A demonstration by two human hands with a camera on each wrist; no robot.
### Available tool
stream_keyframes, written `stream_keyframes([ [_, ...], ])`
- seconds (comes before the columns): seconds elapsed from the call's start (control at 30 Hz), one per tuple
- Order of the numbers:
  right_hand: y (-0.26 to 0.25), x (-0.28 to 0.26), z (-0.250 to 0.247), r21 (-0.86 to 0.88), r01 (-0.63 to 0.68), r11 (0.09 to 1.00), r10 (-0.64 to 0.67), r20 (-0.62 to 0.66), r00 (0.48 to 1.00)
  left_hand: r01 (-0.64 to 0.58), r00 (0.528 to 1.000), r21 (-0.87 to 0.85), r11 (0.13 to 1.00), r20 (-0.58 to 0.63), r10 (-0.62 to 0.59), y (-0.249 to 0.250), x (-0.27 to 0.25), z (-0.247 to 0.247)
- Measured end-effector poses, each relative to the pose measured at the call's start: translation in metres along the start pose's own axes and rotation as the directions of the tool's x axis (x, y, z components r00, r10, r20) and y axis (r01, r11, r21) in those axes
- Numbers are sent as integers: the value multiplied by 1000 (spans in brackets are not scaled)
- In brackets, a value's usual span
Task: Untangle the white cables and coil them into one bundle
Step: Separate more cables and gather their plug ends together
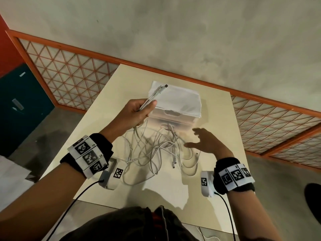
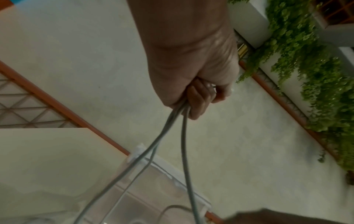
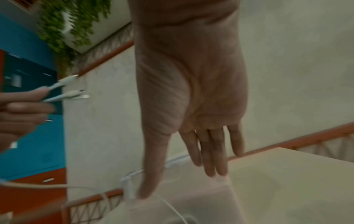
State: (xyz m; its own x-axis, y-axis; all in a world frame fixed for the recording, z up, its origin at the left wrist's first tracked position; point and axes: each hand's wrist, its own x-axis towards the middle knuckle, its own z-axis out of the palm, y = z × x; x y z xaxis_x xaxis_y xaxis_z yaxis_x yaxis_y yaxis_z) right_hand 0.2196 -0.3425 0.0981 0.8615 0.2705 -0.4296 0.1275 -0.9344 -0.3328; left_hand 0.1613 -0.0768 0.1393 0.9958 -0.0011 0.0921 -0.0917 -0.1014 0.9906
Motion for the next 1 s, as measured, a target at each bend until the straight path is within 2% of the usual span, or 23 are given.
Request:
stream_keyframes([
  [0.07,-28,-7,-6,159,177,971,-175,-25,984,18,998,-37,999,69,-15,7,2,11],
  [0.17,-74,-18,-7,215,448,868,-463,20,886,49,983,-118,992,179,-28,18,4,25],
  [0.2,-87,-19,-3,236,505,830,-525,25,851,60,977,-159,985,210,-26,22,4,29],
  [0.27,-105,-18,9,321,548,772,-577,-4,816,101,964,-291,952,266,-21,31,3,36],
  [0.33,-112,-10,22,371,553,746,-577,-56,815,138,954,-403,905,299,-12,42,3,35],
  [0.37,-109,-5,27,351,545,761,-558,-73,827,143,955,-434,889,296,-9,47,4,31],
  [0.43,-91,5,32,292,475,830,-480,-58,875,141,965,-472,870,264,-13,56,5,17],
  [0.5,-62,12,35,281,389,877,-393,-45,919,126,977,-445,887,212,-32,55,7,0],
  [0.57,-34,16,35,335,309,890,-309,-56,949,101,986,-265,959,157,-60,42,5,-13],
  [0.63,-24,17,28,355,284,890,-281,-62,958,93,985,45,995,144,-99,23,0,-15],
  [0.7,-32,16,18,324,313,893,-295,-106,950,100,976,282,954,160,-150,4,-6,-9],
  [0.77,-49,12,7,258,393,883,-349,-200,916,132,967,362,923,156,-199,-10,-11,1],
  [0.9,-79,-2,-9,152,526,837,-463,-317,828,92,973,346,934,168,-158,-19,-12,20],
  [1.0,-84,-7,-14,167,514,841,-433,-362,825,92,961,224,970,236,-145,-16,-10,20],
])
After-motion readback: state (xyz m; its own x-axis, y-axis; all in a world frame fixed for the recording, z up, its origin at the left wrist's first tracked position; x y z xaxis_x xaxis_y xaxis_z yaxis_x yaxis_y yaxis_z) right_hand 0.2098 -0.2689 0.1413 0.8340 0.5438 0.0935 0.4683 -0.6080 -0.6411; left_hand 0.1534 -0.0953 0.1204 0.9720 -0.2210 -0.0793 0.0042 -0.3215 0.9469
